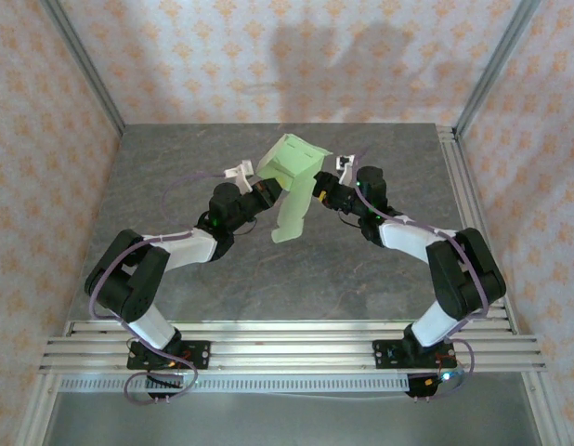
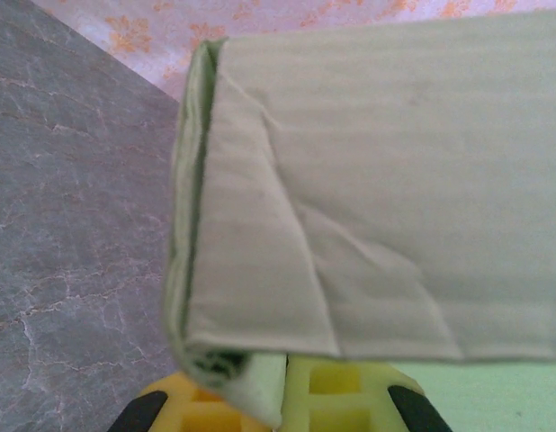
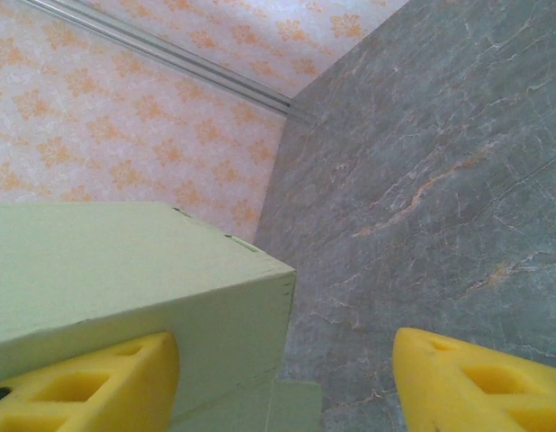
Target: Fold the paper box
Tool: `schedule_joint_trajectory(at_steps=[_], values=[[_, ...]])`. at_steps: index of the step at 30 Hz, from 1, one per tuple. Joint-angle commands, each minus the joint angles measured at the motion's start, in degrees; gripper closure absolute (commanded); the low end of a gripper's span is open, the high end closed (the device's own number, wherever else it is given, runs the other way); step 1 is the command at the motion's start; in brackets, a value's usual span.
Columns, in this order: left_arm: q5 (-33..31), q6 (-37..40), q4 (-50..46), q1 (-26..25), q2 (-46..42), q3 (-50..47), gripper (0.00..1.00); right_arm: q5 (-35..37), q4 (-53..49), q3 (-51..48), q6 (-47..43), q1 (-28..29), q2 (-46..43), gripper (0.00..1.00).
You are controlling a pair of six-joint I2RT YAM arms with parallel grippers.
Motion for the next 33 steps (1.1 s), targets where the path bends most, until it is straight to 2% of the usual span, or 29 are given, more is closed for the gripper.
schedule_joint_trajectory(at_steps=[1,7,14,18,28,31,33], values=[[-1.80,1.99,-4.72,-0.80,-2.52,1.38,1.00,4.19,-1.71,-0.04,-3.44,-0.83,-4.27,0.35],[-4.59,0.60,-4.03,-0.12,-3.19,-0.50,1.00,6.20,-0.82,-5.07,-2.49,-5.21,-12.77,0.35],[-3.49,0.36,-1.99,0.21,-1.51,-0.88,1.00,1.45,-1.27,-4.80,-0.73,-6.11,-19.60,0.34],[-2.82,0.01,-0.83,0.20,-0.85,-0.96,1.00,-0.98,0.60,-3.73,2.12,-6.03,-19.23,0.34],[-2.62,1.37,-2.63,0.14,-1.29,-0.64,1.00,-3.81,0.29,-0.11,2.05,-2.66,-14.73,0.39],[-2.47,1.81,-2.93,0.14,-1.29,-0.56,1.00,-3.49,-0.24,0.20,2.30,-2.47,-13.81,0.48],[-2.62,2.61,-3.88,0.03,-1.48,-0.52,1.00,-3.01,-2.74,0.92,1.84,-2.49,-13.59,0.58]])
